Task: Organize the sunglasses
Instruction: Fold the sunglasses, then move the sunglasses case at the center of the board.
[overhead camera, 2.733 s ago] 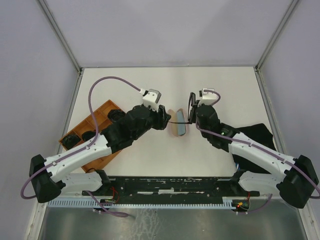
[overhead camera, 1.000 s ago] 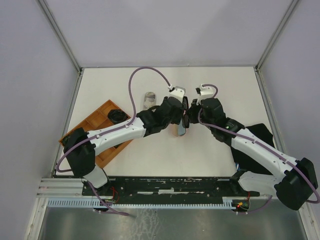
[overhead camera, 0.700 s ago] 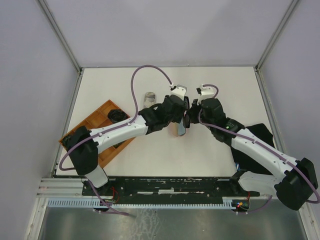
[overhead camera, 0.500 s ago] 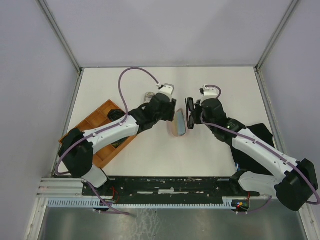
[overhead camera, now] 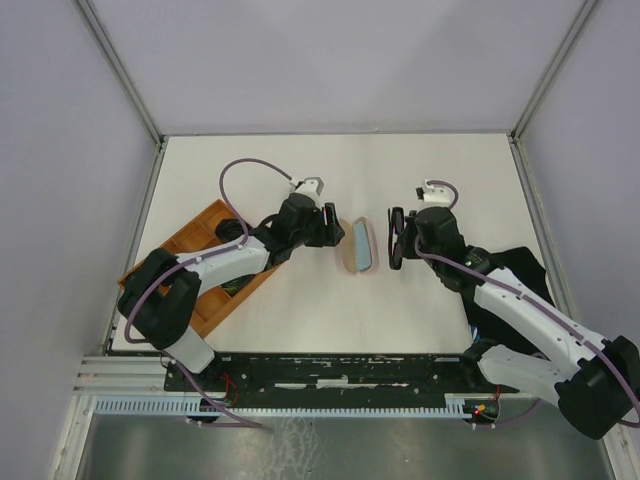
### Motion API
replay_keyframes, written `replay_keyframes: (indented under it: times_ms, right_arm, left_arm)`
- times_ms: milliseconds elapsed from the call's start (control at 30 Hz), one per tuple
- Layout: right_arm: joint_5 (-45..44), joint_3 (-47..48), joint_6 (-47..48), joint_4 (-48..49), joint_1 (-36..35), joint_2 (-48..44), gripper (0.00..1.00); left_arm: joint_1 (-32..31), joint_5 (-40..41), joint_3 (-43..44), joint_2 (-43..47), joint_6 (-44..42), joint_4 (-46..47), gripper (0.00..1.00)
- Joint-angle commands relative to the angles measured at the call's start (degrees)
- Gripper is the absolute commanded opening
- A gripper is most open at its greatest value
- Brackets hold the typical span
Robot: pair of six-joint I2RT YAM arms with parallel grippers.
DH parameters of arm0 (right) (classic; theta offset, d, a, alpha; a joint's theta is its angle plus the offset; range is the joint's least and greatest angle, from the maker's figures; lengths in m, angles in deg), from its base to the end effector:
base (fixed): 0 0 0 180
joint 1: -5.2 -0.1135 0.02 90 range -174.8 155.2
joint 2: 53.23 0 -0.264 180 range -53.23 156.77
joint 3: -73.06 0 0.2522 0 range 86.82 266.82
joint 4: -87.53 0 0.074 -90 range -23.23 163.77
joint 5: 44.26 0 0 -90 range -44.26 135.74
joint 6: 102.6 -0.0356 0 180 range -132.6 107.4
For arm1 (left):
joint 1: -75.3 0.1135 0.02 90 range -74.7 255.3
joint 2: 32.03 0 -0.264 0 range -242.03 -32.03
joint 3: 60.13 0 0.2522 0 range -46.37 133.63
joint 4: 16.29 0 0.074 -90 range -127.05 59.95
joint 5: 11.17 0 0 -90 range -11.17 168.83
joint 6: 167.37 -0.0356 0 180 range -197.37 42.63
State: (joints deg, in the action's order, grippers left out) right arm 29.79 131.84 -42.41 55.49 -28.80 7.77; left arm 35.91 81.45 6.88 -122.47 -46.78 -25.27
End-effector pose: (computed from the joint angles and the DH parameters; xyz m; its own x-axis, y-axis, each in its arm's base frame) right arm 0.1990 0.1224 0.2737 -0.5786 0.1863 -0.7940 -0.0711 0.9583 0.2766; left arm 0.2684 -0.2183 0.2185 -0.6640 -0.1126 -0.7392 0.3092 0.8588 -0.4085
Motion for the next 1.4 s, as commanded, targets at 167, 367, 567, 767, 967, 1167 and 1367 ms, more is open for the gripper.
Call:
replay_keyframes:
  times_ms: [167, 367, 567, 767, 967, 1167, 1367]
  right_arm:
    - [-2.0, -1.1, -0.9, -0.2, 0.5, -4.2, 0.0]
    - [-2.2, -1.5, -0.7, -0.8, 0.5, -4.9, 0.0]
    - [-2.5, -1.9, -0.7, -1.3, 0.6, -5.9, 0.0]
    - [-2.6, -2.2, -0.8, -1.3, 0.7, -6.3, 0.0]
    - [-2.6, -2.5, -0.8, -1.2, 0.7, -6.5, 0.0]
    - [-2.8, -2.9, -0.6, -1.2, 0.7, -6.5, 0.0]
    - [-2.6, -3.3, -0.8, -0.9, 0.6, -6.3, 0.0]
  left_arm:
    - [0.8, -3.7, 1.8, -8.1, 6.8, 5.5, 0.63]
    - [0.8, -8.0, 2.6, -11.9, 7.5, 8.0, 0.55]
    - [0.9, -9.3, 2.5, -11.7, 7.0, 8.6, 0.46]
    - [1.1, -9.8, 2.5, -10.2, 5.3, 7.4, 0.37]
    - [1.2, -7.8, 2.4, -6.7, 2.3, 3.2, 0.31]
    - [1.3, -4.2, 1.9, -0.9, -2.5, -3.1, 0.3]
    - [1.2, 0.1, 0.3, 3.8, -5.6, -9.0, 0.29]
